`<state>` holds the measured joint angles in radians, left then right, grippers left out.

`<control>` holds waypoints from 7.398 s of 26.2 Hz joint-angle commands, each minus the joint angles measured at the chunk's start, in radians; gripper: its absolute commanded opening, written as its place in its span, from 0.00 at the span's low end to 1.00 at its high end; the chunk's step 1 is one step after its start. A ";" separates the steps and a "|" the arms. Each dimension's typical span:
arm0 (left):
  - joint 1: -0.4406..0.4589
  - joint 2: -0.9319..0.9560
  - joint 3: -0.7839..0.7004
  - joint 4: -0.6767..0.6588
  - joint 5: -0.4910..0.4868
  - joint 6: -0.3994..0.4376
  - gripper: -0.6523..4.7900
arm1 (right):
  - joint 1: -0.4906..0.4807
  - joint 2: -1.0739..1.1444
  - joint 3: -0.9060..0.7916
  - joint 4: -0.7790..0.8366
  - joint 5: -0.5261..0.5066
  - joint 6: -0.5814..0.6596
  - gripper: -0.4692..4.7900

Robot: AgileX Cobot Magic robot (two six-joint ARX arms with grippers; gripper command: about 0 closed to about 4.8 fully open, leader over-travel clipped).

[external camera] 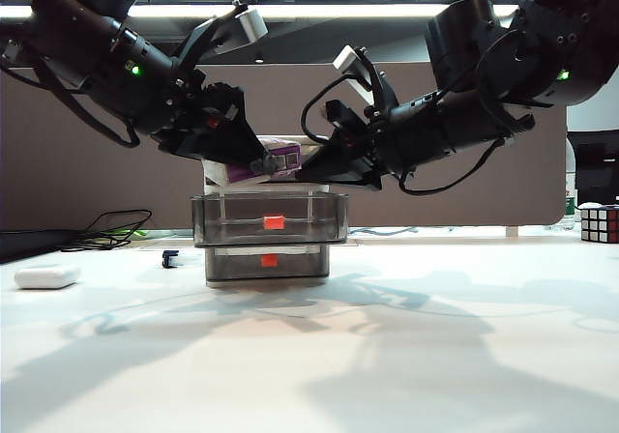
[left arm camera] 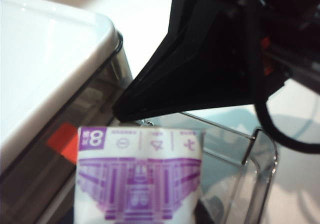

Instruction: Open the second layer of the drawer on the table, pick up a pack of napkins on the table and put it in, and finally close the drawer.

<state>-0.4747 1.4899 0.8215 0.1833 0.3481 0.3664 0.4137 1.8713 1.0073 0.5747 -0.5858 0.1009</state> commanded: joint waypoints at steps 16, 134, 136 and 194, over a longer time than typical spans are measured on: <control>-0.004 0.057 0.034 0.014 0.030 0.000 0.69 | 0.002 -0.012 0.006 0.073 -0.051 0.005 0.08; -0.040 -1.219 -0.710 -0.097 -0.371 -0.383 0.11 | 0.020 -0.950 -0.494 -0.382 0.295 -0.128 0.08; -0.040 -1.283 -0.732 -0.122 -0.371 -0.386 0.11 | 0.021 -0.994 -0.555 -0.383 0.304 -0.105 0.08; 0.004 -1.488 -0.809 -0.146 -0.457 -0.287 0.11 | -0.311 -1.854 -1.007 -0.626 0.314 -0.042 0.08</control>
<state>-0.4732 0.0017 0.0093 0.0322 -0.1143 0.0742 0.1024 0.0345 0.0071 -0.0166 -0.2871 0.0528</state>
